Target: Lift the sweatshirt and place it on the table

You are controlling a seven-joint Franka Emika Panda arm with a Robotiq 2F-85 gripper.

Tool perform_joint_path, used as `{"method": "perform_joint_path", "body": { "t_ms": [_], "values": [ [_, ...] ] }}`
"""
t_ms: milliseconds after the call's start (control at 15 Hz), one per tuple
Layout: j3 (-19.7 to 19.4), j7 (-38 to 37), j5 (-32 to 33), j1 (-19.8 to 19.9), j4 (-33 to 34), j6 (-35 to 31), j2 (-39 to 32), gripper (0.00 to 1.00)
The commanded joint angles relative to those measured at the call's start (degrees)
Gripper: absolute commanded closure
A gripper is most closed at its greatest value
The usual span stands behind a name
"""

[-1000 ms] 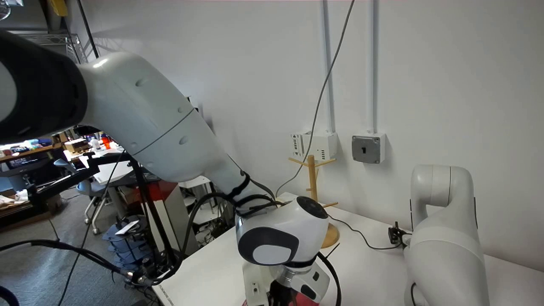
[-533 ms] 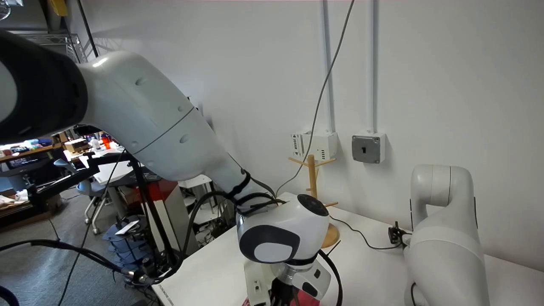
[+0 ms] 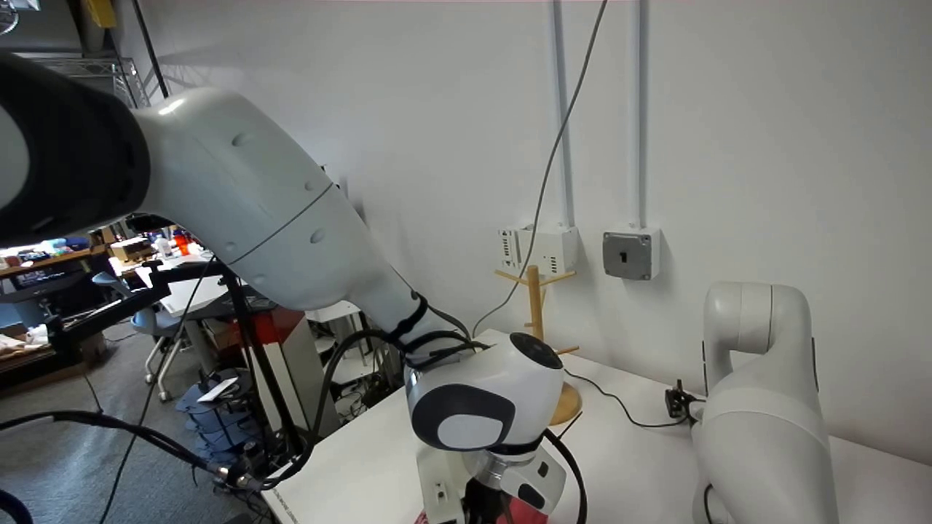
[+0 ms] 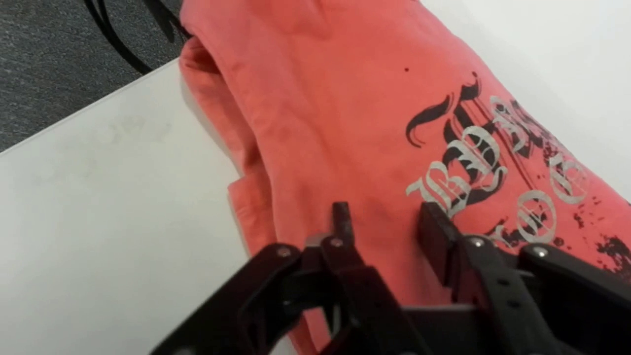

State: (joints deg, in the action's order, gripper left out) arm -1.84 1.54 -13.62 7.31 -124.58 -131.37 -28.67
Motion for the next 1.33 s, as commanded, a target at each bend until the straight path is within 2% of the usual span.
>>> {"method": "perform_joint_path", "body": {
  "t_ms": [0, 200, 400, 467, 533, 1000, 1133, 1267],
  "values": [
    [-0.8, -0.2, 2.5, -0.2, 2.6, 1.8, -1.5, 0.28],
    [-1.1, -0.9, 3.7, -0.3, 4.7, 1.5, -3.0, 0.05],
    [-0.7, -0.5, 3.5, 0.2, 7.1, 2.2, -4.9, 0.05],
    [-0.6, -0.4, 3.3, 0.3, 7.8, 2.4, -5.5, 0.14],
    [-0.4, -0.2, 3.0, 0.6, 8.4, 2.7, -6.0, 0.33],
    [-0.3, -0.1, 2.9, 0.7, 10.8, 4.4, -8.0, 0.88],
    [-0.3, -0.1, 2.8, 0.8, 10.9, 4.8, -7.9, 1.00],
    [-0.4, -0.2, 2.7, 0.8, 11.0, 5.1, -7.6, 1.00]
  ]
}}
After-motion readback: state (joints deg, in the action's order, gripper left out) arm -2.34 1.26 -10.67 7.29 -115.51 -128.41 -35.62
